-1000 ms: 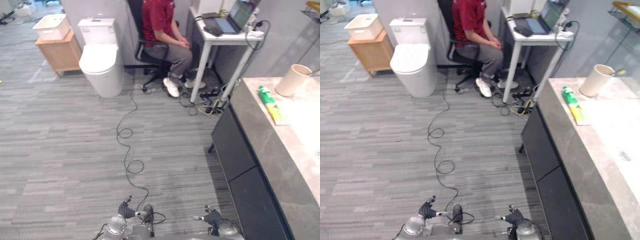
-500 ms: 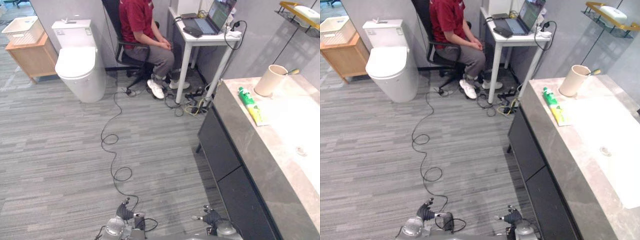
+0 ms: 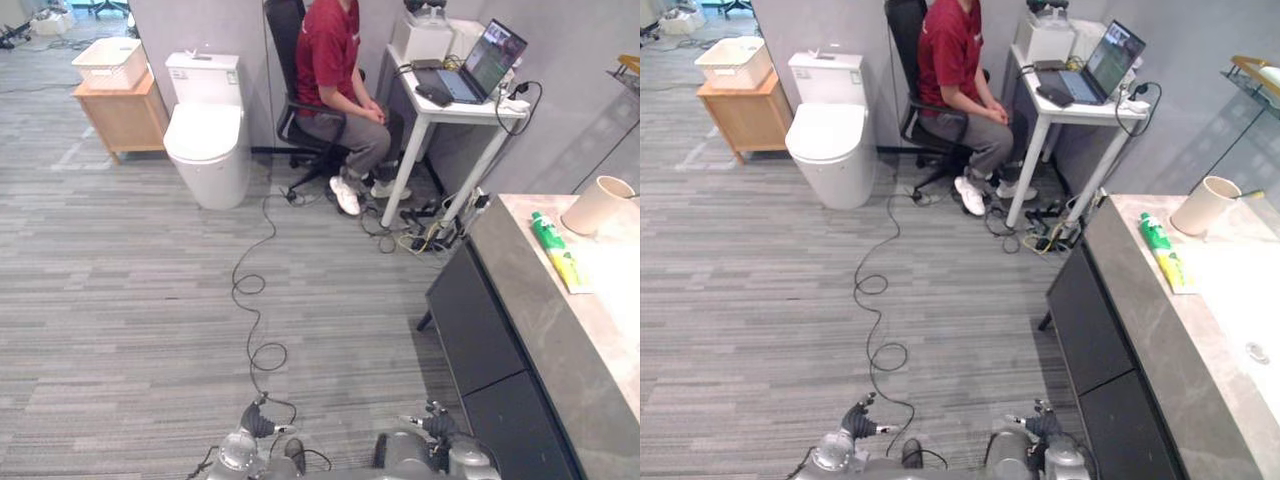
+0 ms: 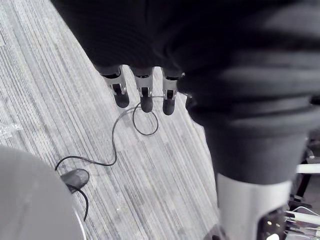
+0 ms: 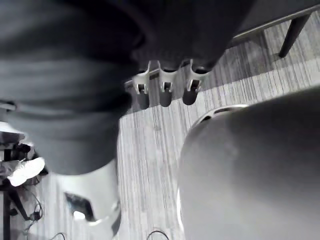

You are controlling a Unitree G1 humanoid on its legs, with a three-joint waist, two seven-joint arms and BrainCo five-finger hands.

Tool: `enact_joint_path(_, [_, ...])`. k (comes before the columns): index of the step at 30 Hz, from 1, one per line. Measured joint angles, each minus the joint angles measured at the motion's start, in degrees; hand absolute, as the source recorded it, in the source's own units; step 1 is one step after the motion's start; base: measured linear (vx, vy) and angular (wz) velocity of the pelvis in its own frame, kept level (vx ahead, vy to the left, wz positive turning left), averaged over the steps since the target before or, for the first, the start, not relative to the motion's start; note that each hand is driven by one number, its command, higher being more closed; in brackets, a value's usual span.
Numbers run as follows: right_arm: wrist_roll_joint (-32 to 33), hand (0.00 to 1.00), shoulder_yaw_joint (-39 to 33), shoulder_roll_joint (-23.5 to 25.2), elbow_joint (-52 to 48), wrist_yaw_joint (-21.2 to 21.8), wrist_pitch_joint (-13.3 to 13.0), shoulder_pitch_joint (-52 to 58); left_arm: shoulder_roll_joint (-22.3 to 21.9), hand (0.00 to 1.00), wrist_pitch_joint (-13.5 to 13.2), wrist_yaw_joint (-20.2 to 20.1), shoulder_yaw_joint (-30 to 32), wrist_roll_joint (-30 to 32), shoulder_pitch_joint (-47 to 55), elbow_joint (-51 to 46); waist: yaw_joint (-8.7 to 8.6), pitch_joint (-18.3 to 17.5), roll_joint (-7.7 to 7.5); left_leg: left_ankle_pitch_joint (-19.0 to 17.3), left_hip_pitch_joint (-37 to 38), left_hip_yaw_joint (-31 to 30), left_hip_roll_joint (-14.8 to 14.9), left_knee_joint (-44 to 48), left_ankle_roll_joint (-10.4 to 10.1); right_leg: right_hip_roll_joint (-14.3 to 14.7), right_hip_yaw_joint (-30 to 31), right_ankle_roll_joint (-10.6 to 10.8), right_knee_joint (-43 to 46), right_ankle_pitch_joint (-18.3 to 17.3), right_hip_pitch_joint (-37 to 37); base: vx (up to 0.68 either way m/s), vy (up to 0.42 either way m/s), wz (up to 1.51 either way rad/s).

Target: Organize washtable

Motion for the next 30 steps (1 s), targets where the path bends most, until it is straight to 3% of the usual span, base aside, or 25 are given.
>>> enact_joint_path(1, [0.04,0.0,-1.27,0.25,-0.55,0.02,0.07,0.32,-0.78,0.0,0.01,-0.05,0.12,0.06,-0.03,0.0,0.0,0.05,0.08,-1.08,-0.26,0.09,-0.08,0.64,-0.18,0.53,1.02,-0.02,-5.22,1.76,0.15,0.1,-0.017,0.12])
enact_joint_path(4, [0.02,0.0,-3.11,0.43,-1.24,0.0,0.27,1.07,-1.93,0.0,0.03,-0.07,0.48,0.16,-0.42,-0.04,-0.01,0.03,-0.11,-4.03,-0.02,0.04,-0.08,3.1,-0.74,0.55,0.79,-1.28,-6.01,2.56,0.17,0.18,-0.072,0.17])
enact_joint_path(7, [0.05,0.0,-3.69,0.61,-2.45,-0.06,1.61,1.86,-3.11,0.0,0.37,-0.06,3.75,0.21,-0.32,-0.05,-0.1,-0.26,-0.23,-10.66,-0.83,-0.09,1.05,10.46,-3.38,2.5,0.68,-3.46,-2.66,0.82,3.33,0.34,-0.201,0.07])
enact_joint_path(8, [0.35,0.0,-3.82,0.82,-3.42,-0.09,1.94,2.64,-3.73,0.0,0.8,-0.05,7.41,0.23,0.34,-0.45,-0.78,-0.87,0.37,-13.6,-3.89,1.99,4.43,23.99,-6.96,5.12,-1.37,-5.34,-5.11,0.18,6.96,0.33,-0.231,0.22])
enact_joint_path(9, [0.39,0.0,-3.6,-0.07,-3.8,-0.23,1.84,2.57,-4.44,0.0,0.98,-0.03,8.66,0.24,0.34,-1.18,-1.47,-0.59,1.75,-13.08,-7.91,2.65,7.61,35.73,-8.3,6.56,-2.44,-5.99,-4.45,-0.45,7.52,0.42,-0.228,0.05])
enact_joint_path(10, [0.39,0.0,-3.57,-0.6,-3.87,-0.42,2.35,2.2,-5.39,0.0,1.22,-0.19,11.01,0.22,0.75,-2.56,-1.28,-0.9,3.46,-9.07,-12.51,4.22,12.45,47.23,-10.86,8.4,-2.43,-7.28,-2.97,-1.6,8.58,0.31,-0.105,-0.24])
enact_joint_path(12, [0.56,0.0,-3.24,0.03,-3.94,-1.32,2.45,2.59,-5.71,0.0,2.11,0.32,14.0,-0.01,1.06,-3.81,-0.34,-0.56,2.61,-1.73,-14.43,9.35,18.32,58.16,-11.35,9.67,-1.16,-8.82,-3.28,-2.67,12.57,0.4,-0.094,-0.53])
enact_joint_path(14, [0.5,0.0,-1.79,0.35,-3.65,-1.51,2.45,2.22,-5.7,0.0,2.35,0.31,13.77,-0.1,0.82,-3.84,0.06,-0.78,2.16,-3.31,-15.76,12.15,19.99,61.54,-9.68,9.56,0.62,-9.01,-6.03,-2.78,15.66,0.47,-0.025,-0.52])
enact_joint_path(17, [-1.4,0.0,-0.97,1.22,-0.88,-1.51,2.44,0.41,-5.38,0.0,2.34,0.48,13.48,-0.32,0.24,-3.66,0.16,-0.9,1.24,-6.3,-17.11,13.76,19.91,54.64,-9.6,8.53,3.32,-8.88,-9.3,-2.68,18.55,0.4,0.084,-0.41])
enact_joint_path(20, [-3.01,0.0,-0.33,1.66,1.53,-1.54,2.39,-1.73,-3.61,0.0,2.25,0.54,11.28,-0.35,-0.42,-2.72,0.25,-0.73,0.07,-6.97,-16.8,12.81,17.35,34.34,-9.05,6.53,7.36,-8.22,-9.31,-2.63,20.03,0.35,0.277,-0.42])
enact_joint_path(21, [-3.39,0.0,0.8,1.23,1.72,-1.52,2.24,-1.62,-2.88,0.0,2.25,0.53,10.46,-0.35,-0.49,-2.37,0.21,-1.07,0.06,-4.02,-15.36,10.6,15.69,22.62,-8.61,5.46,8.3,-5.32,-8.93,-2.88,20.29,0.28,0.338,-0.6])
enact_joint_path(22, [-3.46,0.0,1.52,-0.09,1.82,-1.46,1.77,-1.42,-2.87,0.0,2.22,0.63,9.26,-0.35,0.24,-1.63,0.34,-1.96,1.39,3.96,-14.27,7.32,15.64,14.94,-10.68,5.79,9.07,-2.41,-8.89,-3.89,20.23,0.26,0.326,-0.54])
enact_joint_path(23, [-3.45,0.0,2.17,0.62,2.12,-1.53,1.8,-1.4,-1.78,0.0,2.28,0.63,8.82,-0.34,-0.03,-0.94,0.21,-2.29,-0.51,3.34,-14.19,7.64,13.69,15.6,-10.27,4.01,9.49,-0.97,-9.46,-4.99,20.52,0.22,0.272,-0.35])
enact_joint_path(25, [-3.46,0.0,3.7,1.68,4.04,-1.2,1.58,-1.15,1.21,0.0,2.37,1.19,7.99,-0.33,-1.26,0.12,-0.52,-3.41,-2.48,3.34,-14.1,6.95,10.96,14.12,-10.14,2.4,10.04,0.45,-13.85,-1.03,21.68,0.18,0.206,0.09])
enact_joint_path(27, [-3.45,0.0,3.67,1.83,4.18,-1.2,1.47,-0.47,2.35,0.0,2.21,1.2,5.93,-0.25,-1.16,0.15,-0.82,-3.54,-2.16,3.3,-13.38,6.47,10.05,13.54,-10.08,2.17,10.26,1.51,-14.47,2.17,22.35,0.12,0.201,0.14])
enact_joint_path(29, [-3.1,0.0,3.49,1.45,3.84,-1.14,1.22,-0.24,2.66,0.0,2.23,1.12,4.84,0.27,-1.06,0.83,-1.37,-3.57,-1.98,1.33,-12.42,6.38,9.08,13.23,-8.48,1.1,10.32,2.01,-12.02,2.67,21.93,0.05,0.165,0.04])
enact_joint_path(30, [-3.02,0.0,3.51,1.12,3.44,-1.13,1.16,-0.29,2.0,0.0,2.25,0.88,4.05,0.61,-1.06,2.02,-1.46,-3.02,-1.13,0.08,-11.5,7.18,8.54,13.41,-7.96,0.33,10.66,2.06,-7.98,2.69,20.28,-0.01,0.169,-0.17])
